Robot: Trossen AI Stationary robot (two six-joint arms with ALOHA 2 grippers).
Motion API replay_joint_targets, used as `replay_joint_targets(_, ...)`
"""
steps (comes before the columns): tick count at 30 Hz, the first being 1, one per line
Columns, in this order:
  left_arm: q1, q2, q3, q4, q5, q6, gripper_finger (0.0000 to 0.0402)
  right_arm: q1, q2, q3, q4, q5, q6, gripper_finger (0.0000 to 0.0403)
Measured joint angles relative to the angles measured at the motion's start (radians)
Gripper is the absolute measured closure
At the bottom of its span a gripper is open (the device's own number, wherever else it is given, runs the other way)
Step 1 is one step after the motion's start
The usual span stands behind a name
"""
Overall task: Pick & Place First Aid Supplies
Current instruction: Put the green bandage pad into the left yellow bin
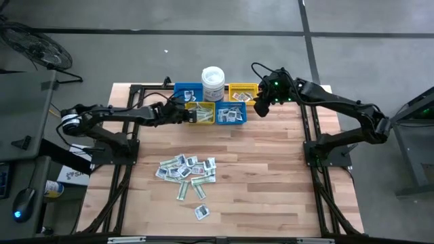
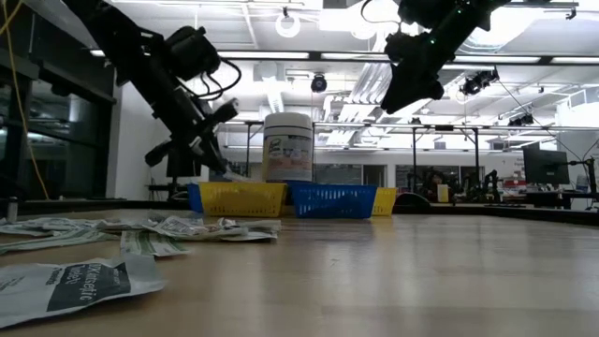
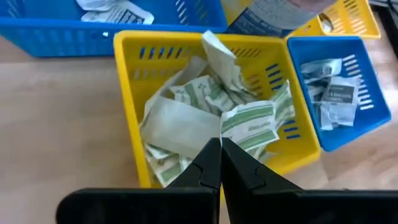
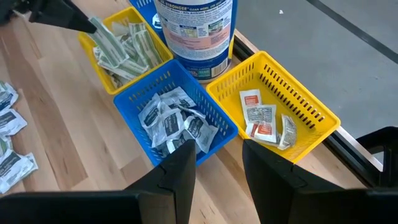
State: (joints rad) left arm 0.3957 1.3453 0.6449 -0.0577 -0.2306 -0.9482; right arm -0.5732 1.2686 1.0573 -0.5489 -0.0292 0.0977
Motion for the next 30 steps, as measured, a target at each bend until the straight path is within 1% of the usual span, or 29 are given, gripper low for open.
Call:
replay_joint_targets(6,0.013,0.015,0.000,0.007,-0.002,0.004,0.0398,0.000,0.000,0.000,0.000,0.001,0.011,0.0277)
replay_joint_targets(10,0.012,0.015,0.000,0.008,-0.013,0.012,0.0385,0.000,0.000,0.000,0.000,0.000,0.011,0.0277)
replay_joint_targets(13,0.012,0.015,0.000,0.018,-0.013,0.050,0.0364,0.000,0.000,0.000,0.000,0.000,0.011,0.0277)
replay_joint_targets(17,0.012,0.015,0.000,0.064,0.013,0.081,0.0324,0.000,0.000,0.000,0.000,0.000,0.011,0.0277)
replay_joint_targets(22,0.012,0.015,0.016,0.045,0.015,0.103,0.0279,0.000,0.000,0.000,0.000,0.000,0.011,0.0277)
replay_joint_targets(25,0.012,0.014,0.026,0.027,0.011,0.136,0.0263,0.000,0.000,0.000,0.000,0.000,0.011,0.0277)
replay_joint_targets(30,0.033,0.014,0.064,-0.035,0.005,0.196,0.0252,0.000,0.000,0.000,0.000,-0.001,0.011,0.0277)
